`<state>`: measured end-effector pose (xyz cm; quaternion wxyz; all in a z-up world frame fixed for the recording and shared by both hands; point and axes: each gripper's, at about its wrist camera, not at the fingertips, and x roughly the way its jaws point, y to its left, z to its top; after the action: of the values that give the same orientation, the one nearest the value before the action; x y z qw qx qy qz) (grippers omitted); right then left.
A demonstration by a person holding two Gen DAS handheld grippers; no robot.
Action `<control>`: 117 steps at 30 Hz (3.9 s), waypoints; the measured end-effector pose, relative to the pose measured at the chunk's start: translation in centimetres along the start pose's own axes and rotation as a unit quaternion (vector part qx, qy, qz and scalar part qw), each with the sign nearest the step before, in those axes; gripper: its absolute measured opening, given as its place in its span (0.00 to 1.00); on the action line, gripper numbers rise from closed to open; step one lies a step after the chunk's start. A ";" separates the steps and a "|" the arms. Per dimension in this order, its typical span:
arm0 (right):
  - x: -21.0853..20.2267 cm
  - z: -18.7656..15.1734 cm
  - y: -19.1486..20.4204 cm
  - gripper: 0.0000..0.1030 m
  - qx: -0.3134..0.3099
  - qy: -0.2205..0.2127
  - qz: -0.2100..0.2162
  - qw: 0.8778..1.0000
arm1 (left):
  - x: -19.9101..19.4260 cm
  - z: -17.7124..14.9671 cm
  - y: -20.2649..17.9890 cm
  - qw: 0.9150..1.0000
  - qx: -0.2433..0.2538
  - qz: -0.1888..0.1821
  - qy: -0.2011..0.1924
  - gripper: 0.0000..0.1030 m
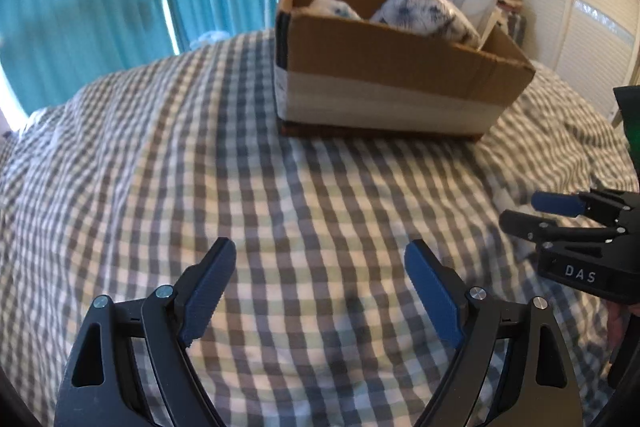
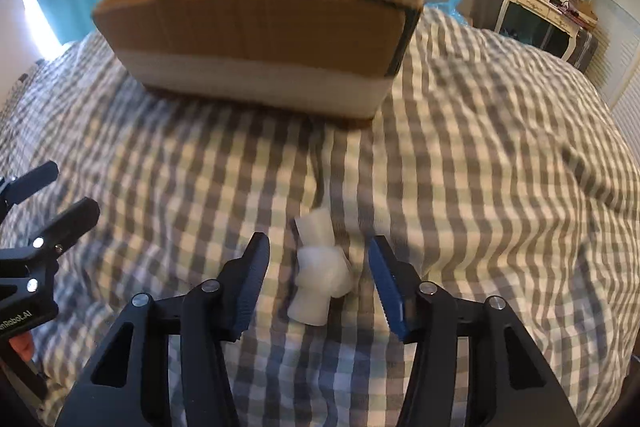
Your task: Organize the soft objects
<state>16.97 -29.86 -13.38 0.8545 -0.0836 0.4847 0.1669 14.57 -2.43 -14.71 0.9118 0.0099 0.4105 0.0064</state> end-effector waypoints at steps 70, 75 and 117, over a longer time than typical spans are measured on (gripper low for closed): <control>-4.7 23.0 2.9 0.28 -0.037 -0.137 0.034 0.989 | -0.8 17.0 4.6 0.989 -0.011 0.055 -0.137 0.85; -3.0 22.4 3.0 0.65 -0.034 -0.138 0.011 0.990 | 0.3 16.7 4.4 0.991 -0.014 0.048 -0.123 0.85; -27.6 -1.1 2.6 1.00 0.042 -0.331 -0.036 0.942 | -21.4 3.9 2.5 0.963 -0.030 0.029 -0.267 0.93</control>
<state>2.06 -33.45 9.76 0.9751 -0.0055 0.1771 0.1335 3.32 -0.39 3.97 0.9876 -0.0040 0.1511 0.0421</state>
